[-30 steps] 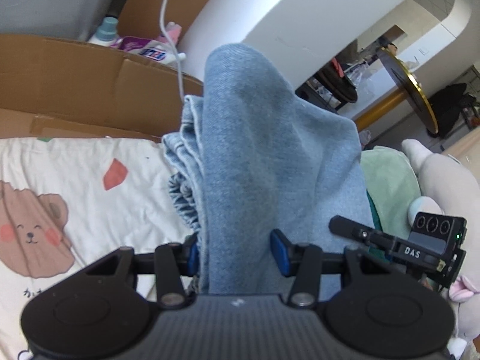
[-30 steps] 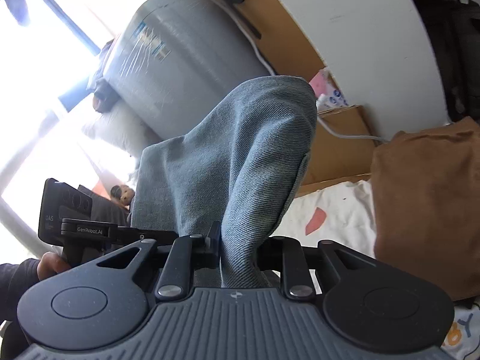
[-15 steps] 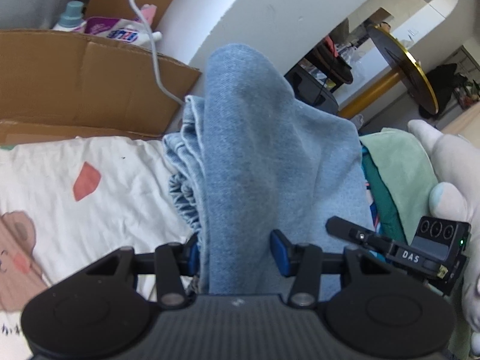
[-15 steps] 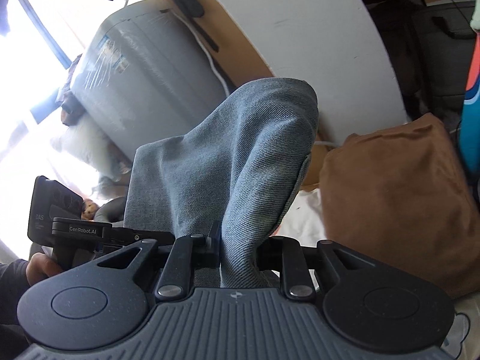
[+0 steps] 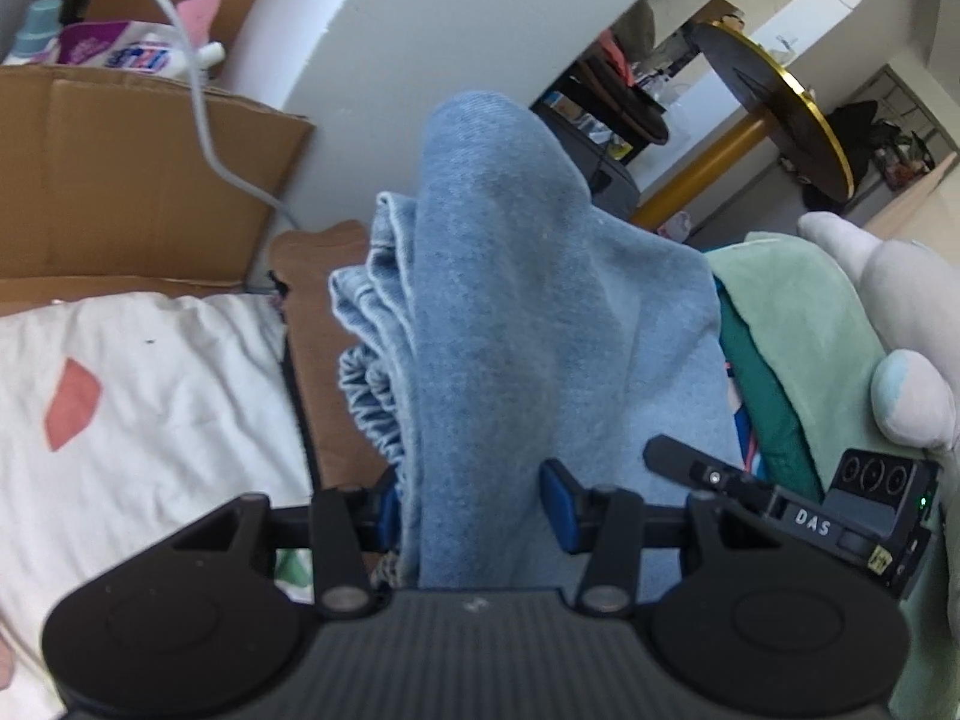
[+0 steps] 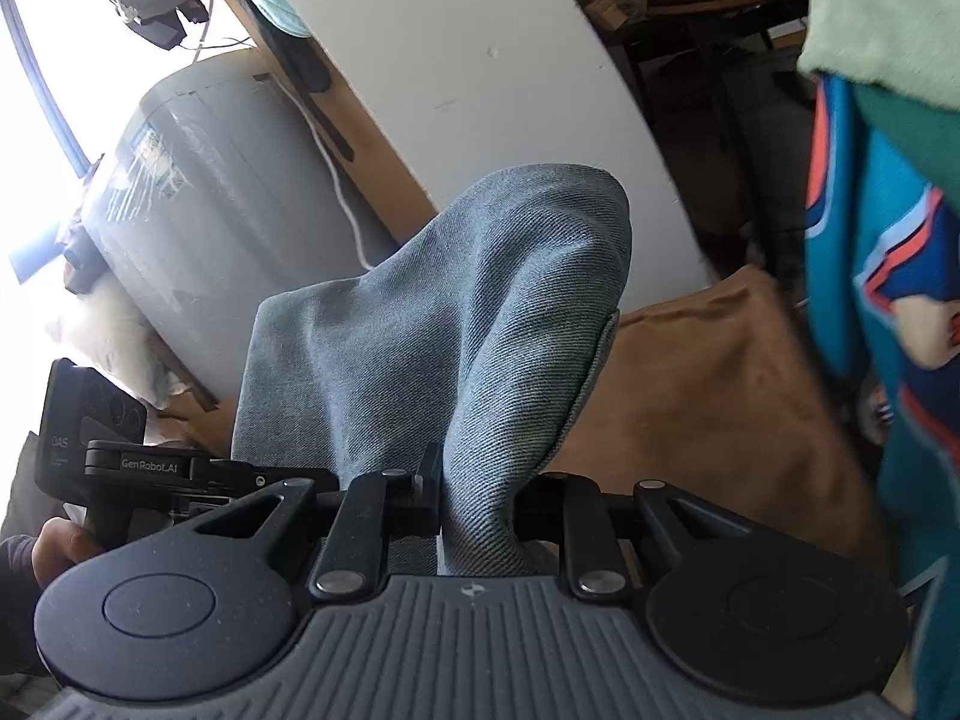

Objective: Fold clothes
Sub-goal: 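Carry the lifted jeans bundle with both tools toward the brown garment pile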

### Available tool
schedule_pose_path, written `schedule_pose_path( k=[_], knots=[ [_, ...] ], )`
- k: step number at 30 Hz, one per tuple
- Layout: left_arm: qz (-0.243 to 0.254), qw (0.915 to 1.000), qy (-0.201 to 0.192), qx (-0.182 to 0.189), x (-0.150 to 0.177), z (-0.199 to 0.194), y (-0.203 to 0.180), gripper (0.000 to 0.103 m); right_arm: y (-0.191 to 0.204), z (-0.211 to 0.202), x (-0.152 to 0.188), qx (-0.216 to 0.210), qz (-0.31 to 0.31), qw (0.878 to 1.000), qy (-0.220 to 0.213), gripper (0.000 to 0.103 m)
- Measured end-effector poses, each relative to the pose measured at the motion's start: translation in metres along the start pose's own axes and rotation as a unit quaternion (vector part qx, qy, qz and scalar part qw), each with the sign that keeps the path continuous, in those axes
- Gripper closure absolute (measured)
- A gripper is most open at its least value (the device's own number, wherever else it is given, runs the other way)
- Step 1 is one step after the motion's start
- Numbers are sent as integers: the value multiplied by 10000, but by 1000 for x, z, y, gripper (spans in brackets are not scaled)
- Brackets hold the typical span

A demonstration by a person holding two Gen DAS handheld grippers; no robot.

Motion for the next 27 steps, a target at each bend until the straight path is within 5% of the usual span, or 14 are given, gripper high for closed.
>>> schedule_pose_path(
  k=[9,27],
  knots=[
    [-104,9998,-50,155,-11,32,-26,54,-26,-18,-22,487,61,9986,-185,83],
    [-801,9962,183,-288,-47,88,-10,54,-68,37,-45,1122,113,9936,33,83]
  ],
)
Point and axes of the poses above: each gripper's, at about its wrist camera, not at the fingertips, and z roughly the way its jaws point, y to its left, x to its underside, the point moved 4 cm from there along z, roughly the way its jaws point, and after that the axes turned 13 degrees about -x, right-handed, at the moved point
